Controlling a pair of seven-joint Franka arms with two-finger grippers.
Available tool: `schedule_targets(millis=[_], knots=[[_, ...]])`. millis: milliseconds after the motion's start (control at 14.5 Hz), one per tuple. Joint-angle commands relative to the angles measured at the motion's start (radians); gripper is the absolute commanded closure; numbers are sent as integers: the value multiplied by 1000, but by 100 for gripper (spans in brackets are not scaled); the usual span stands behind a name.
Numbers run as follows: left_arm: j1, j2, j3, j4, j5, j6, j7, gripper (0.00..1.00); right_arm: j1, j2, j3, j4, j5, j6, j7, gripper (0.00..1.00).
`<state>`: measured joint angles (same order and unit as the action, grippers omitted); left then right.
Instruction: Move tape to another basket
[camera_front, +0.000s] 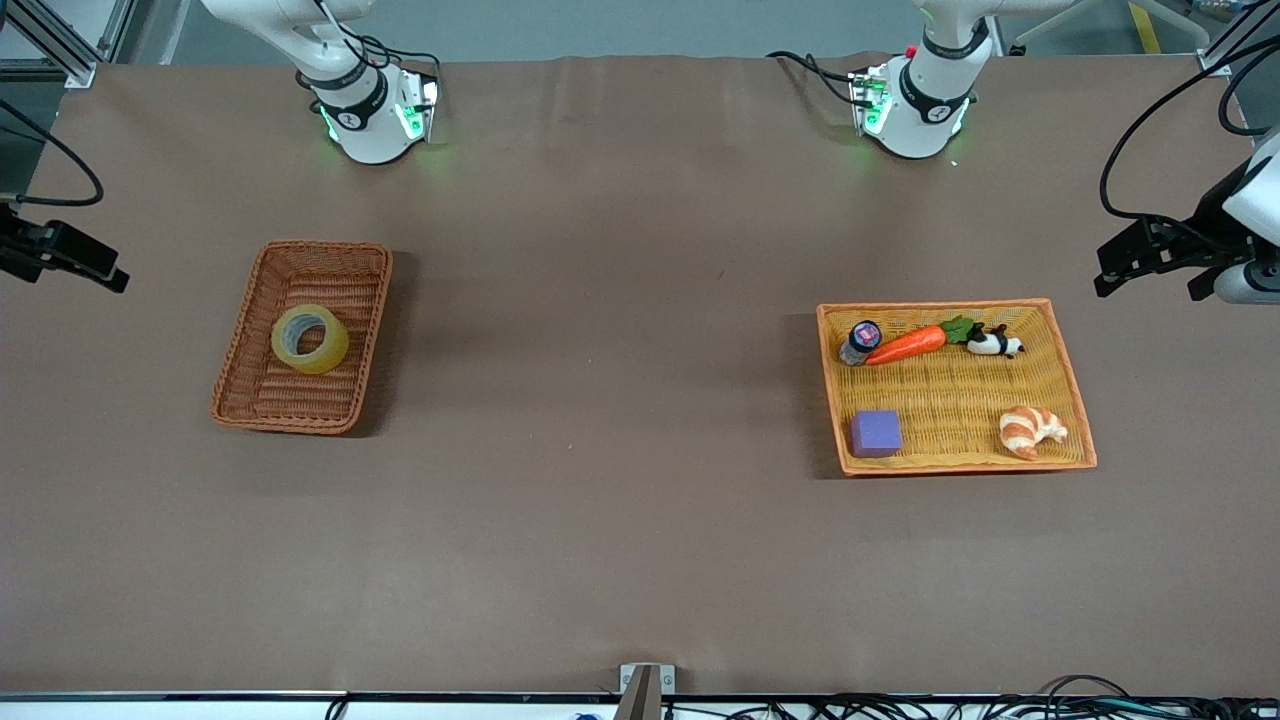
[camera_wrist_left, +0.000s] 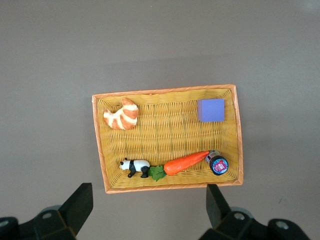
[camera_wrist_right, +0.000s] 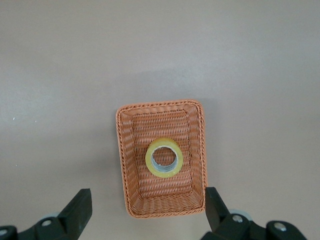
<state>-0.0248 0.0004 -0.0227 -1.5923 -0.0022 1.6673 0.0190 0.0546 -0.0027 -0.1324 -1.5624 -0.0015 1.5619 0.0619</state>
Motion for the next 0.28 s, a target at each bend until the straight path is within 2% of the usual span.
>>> schedule_targets(millis=[0, 207], knots=[[-4, -5, 7, 9, -19, -8, -1, 0, 2, -51, 7, -59, -17, 20, 7, 0], [-6, -4, 7, 9, -21, -8, -1, 0, 7, -51, 8, -54, -17, 15, 6, 0]])
